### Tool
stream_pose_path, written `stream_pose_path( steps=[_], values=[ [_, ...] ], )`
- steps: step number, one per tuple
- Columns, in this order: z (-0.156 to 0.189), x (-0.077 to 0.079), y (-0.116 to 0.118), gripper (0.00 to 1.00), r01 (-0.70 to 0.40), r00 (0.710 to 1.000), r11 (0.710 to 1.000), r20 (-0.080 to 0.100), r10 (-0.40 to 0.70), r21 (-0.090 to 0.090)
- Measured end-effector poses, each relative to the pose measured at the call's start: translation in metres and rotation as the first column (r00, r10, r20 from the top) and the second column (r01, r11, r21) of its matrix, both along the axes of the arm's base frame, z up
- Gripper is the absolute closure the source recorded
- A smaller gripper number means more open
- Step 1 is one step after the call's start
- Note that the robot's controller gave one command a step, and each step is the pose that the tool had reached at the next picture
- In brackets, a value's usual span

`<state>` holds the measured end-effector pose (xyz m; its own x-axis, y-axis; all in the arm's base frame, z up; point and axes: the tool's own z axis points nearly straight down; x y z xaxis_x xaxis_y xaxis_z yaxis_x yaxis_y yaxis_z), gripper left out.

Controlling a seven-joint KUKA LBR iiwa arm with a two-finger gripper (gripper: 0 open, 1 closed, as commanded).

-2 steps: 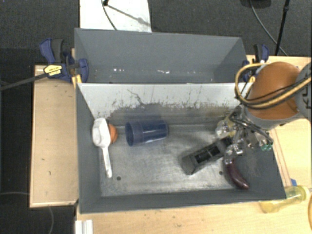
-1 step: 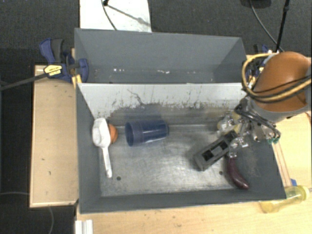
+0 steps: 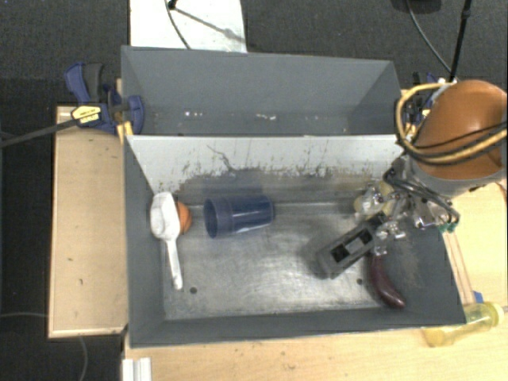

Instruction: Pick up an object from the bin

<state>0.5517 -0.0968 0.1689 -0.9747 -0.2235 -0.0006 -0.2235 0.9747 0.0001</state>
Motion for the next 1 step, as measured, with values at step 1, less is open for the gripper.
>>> stream_pose_path(
  steps=[1],
  values=[
    [0.0577,-0.0021,0.0,1.0,-0.054,0.999,0.999,-0.007,0.054,0.002]
  ],
)
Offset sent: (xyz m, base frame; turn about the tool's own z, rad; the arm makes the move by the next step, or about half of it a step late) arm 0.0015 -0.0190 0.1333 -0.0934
